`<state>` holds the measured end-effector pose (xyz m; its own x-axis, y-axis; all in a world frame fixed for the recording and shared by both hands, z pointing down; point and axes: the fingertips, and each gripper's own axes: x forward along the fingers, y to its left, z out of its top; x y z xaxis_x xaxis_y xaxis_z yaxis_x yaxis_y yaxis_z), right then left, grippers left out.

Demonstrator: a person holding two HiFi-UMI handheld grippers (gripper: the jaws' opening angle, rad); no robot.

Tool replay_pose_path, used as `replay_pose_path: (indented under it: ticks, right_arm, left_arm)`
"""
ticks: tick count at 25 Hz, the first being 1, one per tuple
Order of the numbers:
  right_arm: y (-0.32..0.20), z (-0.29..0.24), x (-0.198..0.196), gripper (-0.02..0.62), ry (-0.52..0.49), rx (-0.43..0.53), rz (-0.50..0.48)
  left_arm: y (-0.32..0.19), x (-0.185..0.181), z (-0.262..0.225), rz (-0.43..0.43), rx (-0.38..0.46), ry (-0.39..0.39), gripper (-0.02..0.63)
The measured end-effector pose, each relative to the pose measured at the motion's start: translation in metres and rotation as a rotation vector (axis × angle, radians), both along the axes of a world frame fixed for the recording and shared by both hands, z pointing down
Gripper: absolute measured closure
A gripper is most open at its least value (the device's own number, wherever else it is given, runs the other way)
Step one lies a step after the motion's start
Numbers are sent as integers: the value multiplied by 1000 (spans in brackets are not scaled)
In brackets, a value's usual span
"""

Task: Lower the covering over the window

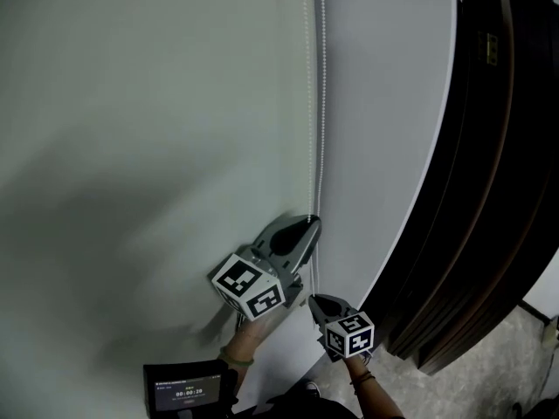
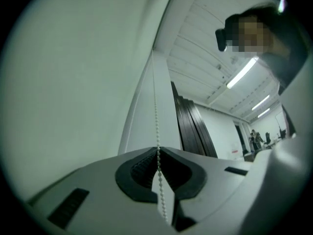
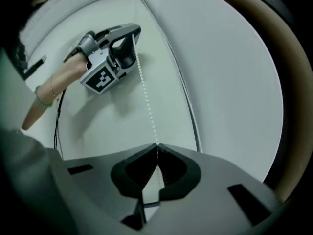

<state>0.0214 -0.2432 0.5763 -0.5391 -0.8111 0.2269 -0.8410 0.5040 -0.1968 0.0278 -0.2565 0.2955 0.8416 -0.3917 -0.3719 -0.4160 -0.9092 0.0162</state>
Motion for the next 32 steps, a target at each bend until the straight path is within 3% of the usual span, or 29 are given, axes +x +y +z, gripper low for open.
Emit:
replay_pose_path:
  ticks: [8,11,14,18,22,24,32]
  right_arm:
    - [32,125,21,583,83,-290,12]
    - [49,156,32,583,62,-355,48]
    - [55,159,44,583,82,-336,103]
    - [56,150,48,581,137,-318,105]
    - [65,136,60,573,76,-305,153]
    - [70,127,69,524,54,-299,171]
    - [77,87,90,518,-113,-240,253]
  left_arm:
    - [-21,24,139,-32,-204,-205,595]
    - [-19,27,177,-37,-269,-232,595]
    - [-22,26,182,-54,-287,-230,595]
    - [-29,21,180,-77,-251,-279,595]
    - [-30,14,201,-86,-359,-272,554]
    - [-27,13,211,-91,-412,-269,520]
    - [-12,-9,259,-137,-508,-306,514]
